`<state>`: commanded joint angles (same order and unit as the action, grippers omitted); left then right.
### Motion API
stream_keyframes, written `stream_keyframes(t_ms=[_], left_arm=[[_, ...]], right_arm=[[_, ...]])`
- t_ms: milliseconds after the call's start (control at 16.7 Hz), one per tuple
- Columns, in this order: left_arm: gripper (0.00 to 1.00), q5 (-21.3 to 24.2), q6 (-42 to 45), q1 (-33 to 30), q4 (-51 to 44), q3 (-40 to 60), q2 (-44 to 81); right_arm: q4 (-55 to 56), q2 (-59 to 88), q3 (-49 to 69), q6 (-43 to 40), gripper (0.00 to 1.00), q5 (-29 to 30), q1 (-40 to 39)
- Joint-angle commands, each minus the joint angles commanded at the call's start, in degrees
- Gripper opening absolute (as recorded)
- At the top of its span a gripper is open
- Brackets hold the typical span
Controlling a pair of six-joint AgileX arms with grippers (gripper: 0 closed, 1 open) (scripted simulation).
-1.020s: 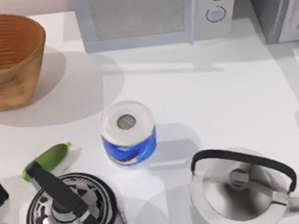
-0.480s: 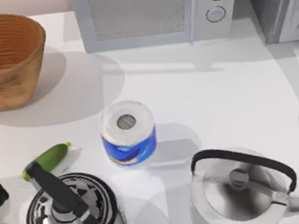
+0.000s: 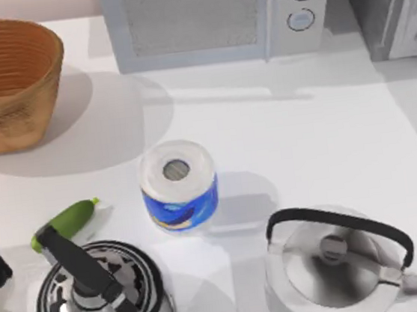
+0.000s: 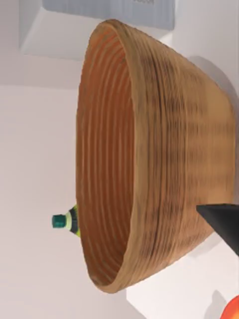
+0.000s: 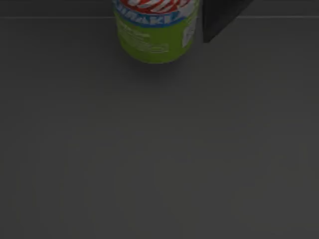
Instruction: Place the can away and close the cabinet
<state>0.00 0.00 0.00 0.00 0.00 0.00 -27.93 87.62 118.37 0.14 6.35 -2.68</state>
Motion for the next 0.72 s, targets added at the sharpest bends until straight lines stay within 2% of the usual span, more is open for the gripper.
stream_keyframes(t_ms=[720], left_arm=[[1.00,0.0,0.0,0.0,0.0,0.0,0.0]], right_arm=[[18.4,-62.8,-88.3,0.4,1.00,-4.1,2.1]])
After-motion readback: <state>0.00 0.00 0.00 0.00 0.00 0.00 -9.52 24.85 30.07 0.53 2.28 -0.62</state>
